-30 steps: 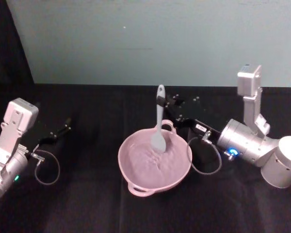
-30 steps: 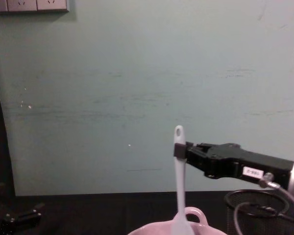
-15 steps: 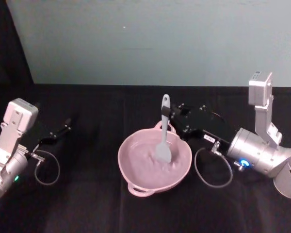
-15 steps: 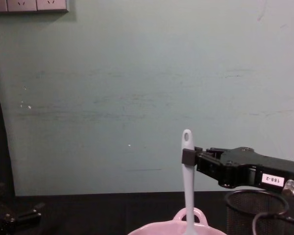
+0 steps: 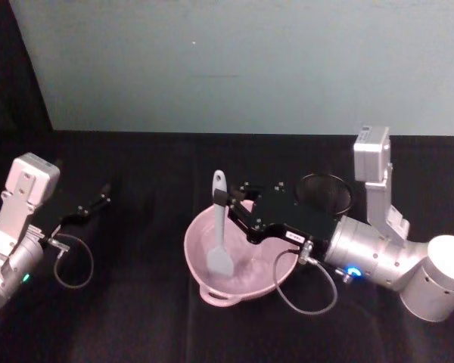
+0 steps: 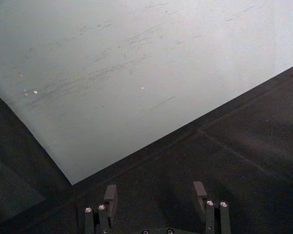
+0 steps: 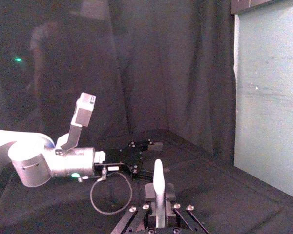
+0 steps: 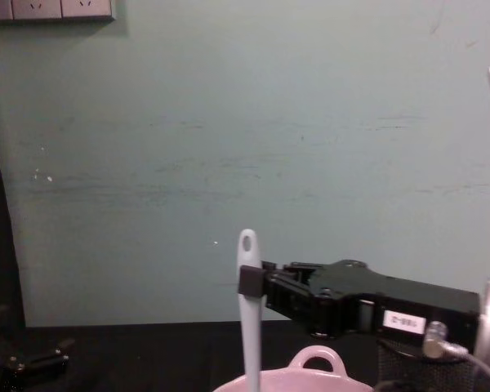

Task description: Use the one hand to pick up the spoon and stir the clear water in the bowl.

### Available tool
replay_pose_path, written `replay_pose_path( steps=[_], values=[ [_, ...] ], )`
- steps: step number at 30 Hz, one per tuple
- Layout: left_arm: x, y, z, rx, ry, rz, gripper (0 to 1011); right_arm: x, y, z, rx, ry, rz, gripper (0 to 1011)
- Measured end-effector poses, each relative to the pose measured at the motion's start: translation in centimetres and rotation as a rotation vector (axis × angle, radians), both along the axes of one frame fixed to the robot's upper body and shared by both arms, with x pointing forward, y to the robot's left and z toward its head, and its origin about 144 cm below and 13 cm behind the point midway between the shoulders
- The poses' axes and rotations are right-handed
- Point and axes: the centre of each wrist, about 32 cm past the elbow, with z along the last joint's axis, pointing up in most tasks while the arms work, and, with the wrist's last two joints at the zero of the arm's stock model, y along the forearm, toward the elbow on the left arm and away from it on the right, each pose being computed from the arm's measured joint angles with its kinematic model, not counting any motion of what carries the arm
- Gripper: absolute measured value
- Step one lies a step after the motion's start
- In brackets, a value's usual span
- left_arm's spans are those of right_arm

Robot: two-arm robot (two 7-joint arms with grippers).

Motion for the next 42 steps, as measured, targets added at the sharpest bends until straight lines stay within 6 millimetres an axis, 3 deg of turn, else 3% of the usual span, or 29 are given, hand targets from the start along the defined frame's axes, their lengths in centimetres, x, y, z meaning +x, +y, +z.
replay_pose_path(
  steps=[12,21,28,33,42],
  values=[
    [0.0,0.0,0.0,0.000,0.000,0.000,1005,2.9,0.8,-0.7,0.026,0.024,-0.038,110],
    [0.0,0.0,0.0,0.000,0.000,0.000,1005,4.1,-1.3,-0.6,0.015,0.012,-0.139,110],
    [0.0,0.0,0.0,0.000,0.000,0.000,1005,3.3,-3.5,-0.2,-0.004,-0.004,-0.178,110],
    [0.0,0.0,0.0,0.000,0.000,0.000,1005,2.4,-4.0,0.0,-0.014,-0.004,-0.170,110],
    [0.0,0.0,0.0,0.000,0.000,0.000,1005,0.3,-3.0,0.2,-0.014,0.002,-0.095,110]
  ],
)
